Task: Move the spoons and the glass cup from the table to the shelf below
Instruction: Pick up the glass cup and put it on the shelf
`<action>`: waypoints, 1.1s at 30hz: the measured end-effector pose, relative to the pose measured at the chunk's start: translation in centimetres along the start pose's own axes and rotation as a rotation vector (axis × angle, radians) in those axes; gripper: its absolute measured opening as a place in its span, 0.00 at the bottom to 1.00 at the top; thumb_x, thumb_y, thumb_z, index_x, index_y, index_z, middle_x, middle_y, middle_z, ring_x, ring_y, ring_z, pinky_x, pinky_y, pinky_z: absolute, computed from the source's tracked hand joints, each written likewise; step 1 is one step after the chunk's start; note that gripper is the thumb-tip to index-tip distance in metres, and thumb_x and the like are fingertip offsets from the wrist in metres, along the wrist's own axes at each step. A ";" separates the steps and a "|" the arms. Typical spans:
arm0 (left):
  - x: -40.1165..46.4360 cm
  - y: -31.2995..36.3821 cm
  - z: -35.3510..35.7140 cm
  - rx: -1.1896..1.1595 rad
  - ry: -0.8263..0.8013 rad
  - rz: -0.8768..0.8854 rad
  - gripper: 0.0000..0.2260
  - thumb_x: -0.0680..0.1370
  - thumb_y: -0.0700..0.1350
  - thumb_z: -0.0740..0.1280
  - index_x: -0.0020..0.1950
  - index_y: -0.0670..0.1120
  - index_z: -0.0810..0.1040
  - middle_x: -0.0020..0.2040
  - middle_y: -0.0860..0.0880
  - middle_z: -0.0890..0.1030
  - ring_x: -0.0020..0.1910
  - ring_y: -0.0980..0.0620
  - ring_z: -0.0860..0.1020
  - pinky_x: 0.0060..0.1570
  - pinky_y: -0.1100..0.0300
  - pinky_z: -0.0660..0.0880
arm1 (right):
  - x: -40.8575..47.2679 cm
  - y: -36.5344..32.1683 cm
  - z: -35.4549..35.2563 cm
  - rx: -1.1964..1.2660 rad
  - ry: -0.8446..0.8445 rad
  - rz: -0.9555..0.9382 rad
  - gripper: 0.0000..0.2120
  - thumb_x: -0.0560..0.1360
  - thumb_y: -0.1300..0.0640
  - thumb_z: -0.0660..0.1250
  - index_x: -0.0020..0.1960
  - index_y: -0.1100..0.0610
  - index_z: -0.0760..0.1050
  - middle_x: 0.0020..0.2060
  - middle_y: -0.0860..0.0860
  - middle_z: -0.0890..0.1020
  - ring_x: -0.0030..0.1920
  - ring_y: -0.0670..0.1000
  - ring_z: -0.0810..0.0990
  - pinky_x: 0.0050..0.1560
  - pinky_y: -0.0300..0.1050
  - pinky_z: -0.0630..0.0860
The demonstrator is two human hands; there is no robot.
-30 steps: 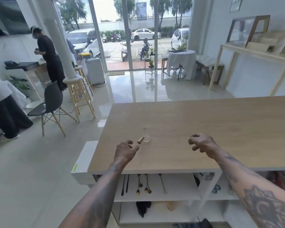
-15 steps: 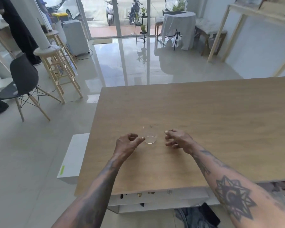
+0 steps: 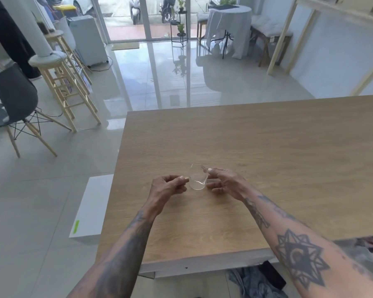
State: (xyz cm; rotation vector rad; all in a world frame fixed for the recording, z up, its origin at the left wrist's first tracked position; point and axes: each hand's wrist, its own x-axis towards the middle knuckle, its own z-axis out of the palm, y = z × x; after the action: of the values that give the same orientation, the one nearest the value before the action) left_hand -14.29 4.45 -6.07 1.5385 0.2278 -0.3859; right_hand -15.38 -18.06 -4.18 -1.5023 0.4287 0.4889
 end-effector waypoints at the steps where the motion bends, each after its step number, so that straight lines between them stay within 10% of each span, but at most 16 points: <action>1: -0.2 0.2 0.1 -0.015 0.002 0.005 0.05 0.76 0.40 0.73 0.47 0.38 0.85 0.45 0.40 0.87 0.38 0.45 0.83 0.39 0.61 0.82 | -0.3 0.0 -0.1 -0.006 0.003 -0.012 0.22 0.77 0.50 0.69 0.67 0.60 0.76 0.58 0.58 0.81 0.45 0.52 0.82 0.41 0.42 0.79; 18: -16.1 5.0 5.2 -0.062 -0.025 0.239 0.13 0.77 0.41 0.73 0.56 0.33 0.83 0.45 0.42 0.88 0.41 0.46 0.84 0.41 0.61 0.83 | -17.6 -1.3 -2.9 -0.045 -0.002 -0.280 0.20 0.79 0.49 0.65 0.65 0.60 0.77 0.53 0.53 0.79 0.47 0.52 0.79 0.46 0.45 0.77; 33: -27.3 -8.1 11.0 -0.058 -0.069 0.048 0.06 0.76 0.39 0.73 0.50 0.39 0.84 0.43 0.43 0.88 0.40 0.50 0.84 0.46 0.59 0.84 | -26.8 14.9 -6.3 0.049 0.078 -0.115 0.10 0.78 0.50 0.68 0.53 0.55 0.79 0.47 0.51 0.81 0.42 0.51 0.80 0.44 0.45 0.78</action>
State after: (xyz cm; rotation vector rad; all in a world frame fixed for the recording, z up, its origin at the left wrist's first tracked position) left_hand -43.55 -3.70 -2.86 1.4685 0.1466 -0.3901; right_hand -45.71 -25.40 -1.96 -1.4932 0.4097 0.3282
